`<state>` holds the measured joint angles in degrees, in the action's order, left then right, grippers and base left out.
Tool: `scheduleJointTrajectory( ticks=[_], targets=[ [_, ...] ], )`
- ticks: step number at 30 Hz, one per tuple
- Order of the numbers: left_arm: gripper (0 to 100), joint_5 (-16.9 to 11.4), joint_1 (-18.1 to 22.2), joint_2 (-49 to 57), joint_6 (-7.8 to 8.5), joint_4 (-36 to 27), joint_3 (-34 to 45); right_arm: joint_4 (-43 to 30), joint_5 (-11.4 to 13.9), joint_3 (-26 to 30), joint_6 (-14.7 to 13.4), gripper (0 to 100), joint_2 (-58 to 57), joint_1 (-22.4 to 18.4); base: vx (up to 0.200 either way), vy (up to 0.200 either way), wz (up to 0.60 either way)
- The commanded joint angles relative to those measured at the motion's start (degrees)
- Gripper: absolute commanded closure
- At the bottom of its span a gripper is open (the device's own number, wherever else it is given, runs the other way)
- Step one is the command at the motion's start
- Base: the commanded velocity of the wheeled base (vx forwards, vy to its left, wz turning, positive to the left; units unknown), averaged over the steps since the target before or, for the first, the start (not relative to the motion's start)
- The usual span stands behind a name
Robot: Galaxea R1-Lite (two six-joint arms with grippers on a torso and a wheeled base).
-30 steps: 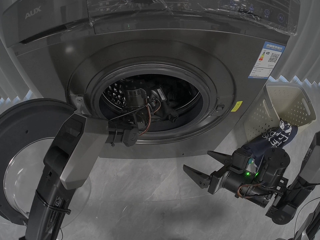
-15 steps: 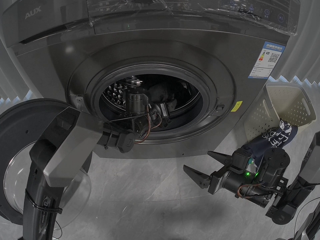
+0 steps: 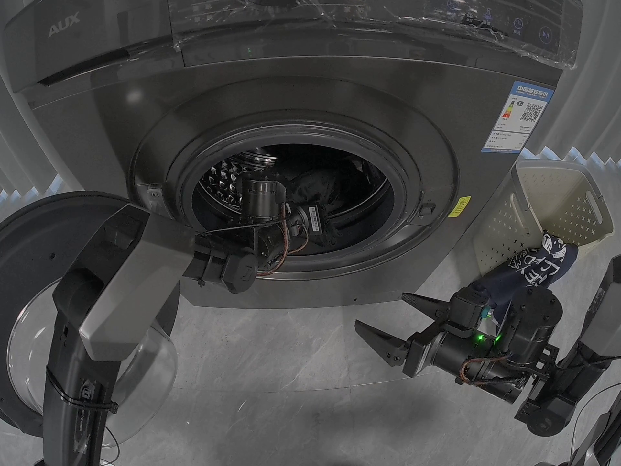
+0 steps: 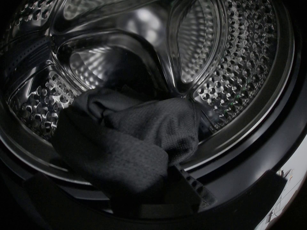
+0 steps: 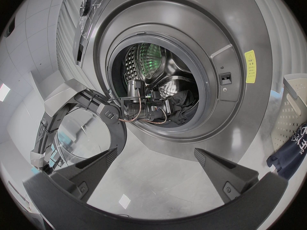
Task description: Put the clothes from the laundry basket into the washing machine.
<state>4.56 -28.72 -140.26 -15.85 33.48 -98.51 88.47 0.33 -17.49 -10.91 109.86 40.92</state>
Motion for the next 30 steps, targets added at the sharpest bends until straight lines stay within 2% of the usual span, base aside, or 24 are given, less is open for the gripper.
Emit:
scheduleJointTrajectory(
  ticks=[1,5,7,9,12,15,20,22,29,30],
  targets=[
    [100,0.4,-0.1,-0.4,-0.24,0.5,-2.8,0.0,0.0,-0.1,0.0,0,0.0,0.0,0.0,0.0,0.0],
    [100,0.9,0.2,-1.1,-1.47,1.1,-6.2,0.0,0.0,-0.2,-0.2,0,0.0,0.0,0.0,0.0,0.0],
    [100,2.7,0.2,-2.9,-4.02,2.2,-11.1,0.0,0.0,-0.2,-0.2,0,0.0,0.0,0.0,0.0,0.0],
    [100,4.1,0.2,-5.3,-4.63,4.1,-15.0,0.0,0.0,-0.2,-0.2,0,0.0,0.0,0.0,0.0,0.0],
    [100,6.1,0.7,-8.1,-4.37,7.4,-16.1,0.0,0.0,-0.2,-0.2,0,0.0,0.0,0.0,0.0,0.0],
    [100,6.4,0.8,-8.4,-4.19,9.1,-16.1,0.0,0.0,-0.2,-0.2,0,0.0,0.0,0.0,0.0,0.0],
    [100,7.6,1.5,-8.4,-4.1,9.7,-16.1,0.0,0.0,-0.2,-0.2,0,0.0,0.0,0.0,0.0,0.0],
    [100,8.8,2.2,-8.3,-3.58,9.8,-16.1,0.0,0.0,-0.2,-0.2,0,0.1,0.0,0.0,0.0,0.0],
    [100,8.7,1.8,-9.1,-2.08,10.6,-16.1,0.0,0.0,-0.1,-0.2,0,0.0,0.3,0.0,0.0,0.0],
    [0,8.5,1.7,-9.1,-2.08,10.6,-16.1,0.0,0.0,-0.1,-0.2,0,0.0,0.3,0.0,0.0,0.0]
  ],
)
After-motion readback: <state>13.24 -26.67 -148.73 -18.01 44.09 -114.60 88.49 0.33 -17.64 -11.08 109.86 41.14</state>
